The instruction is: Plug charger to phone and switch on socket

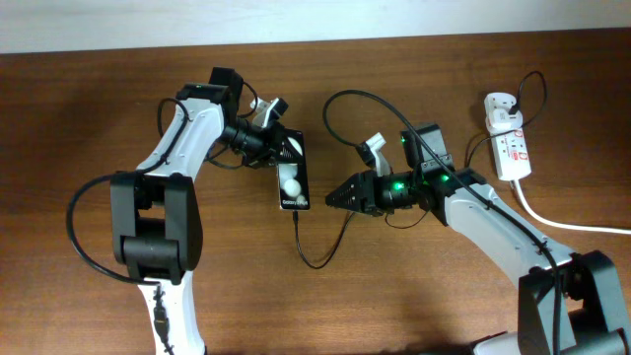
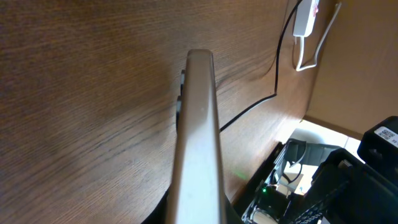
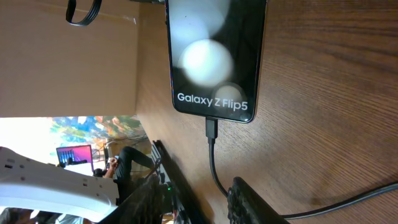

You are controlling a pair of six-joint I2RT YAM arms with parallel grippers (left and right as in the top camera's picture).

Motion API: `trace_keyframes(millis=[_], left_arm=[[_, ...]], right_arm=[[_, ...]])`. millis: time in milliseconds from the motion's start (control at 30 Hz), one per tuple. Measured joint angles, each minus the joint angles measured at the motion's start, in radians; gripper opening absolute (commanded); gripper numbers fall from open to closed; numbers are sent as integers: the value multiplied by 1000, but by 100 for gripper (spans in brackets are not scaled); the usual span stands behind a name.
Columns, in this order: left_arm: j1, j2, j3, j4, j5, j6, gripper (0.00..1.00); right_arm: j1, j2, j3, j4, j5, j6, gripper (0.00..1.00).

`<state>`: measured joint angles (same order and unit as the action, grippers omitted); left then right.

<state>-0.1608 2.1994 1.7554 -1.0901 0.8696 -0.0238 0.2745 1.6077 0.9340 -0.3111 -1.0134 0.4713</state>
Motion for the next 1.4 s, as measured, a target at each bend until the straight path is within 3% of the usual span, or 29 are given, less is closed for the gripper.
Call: trace_keyframes(millis=[300,633,1400], left_arm=[[0,0,0,7,-11,-5,0],[0,0,-2,34,-83,-131,0],[0,0,-170,194,-97,-142,1]], right_arm=[[0,0,0,0,0,0,38],[0,0,0,0,0,0,38],[0,0,0,-34,30,-7,41]])
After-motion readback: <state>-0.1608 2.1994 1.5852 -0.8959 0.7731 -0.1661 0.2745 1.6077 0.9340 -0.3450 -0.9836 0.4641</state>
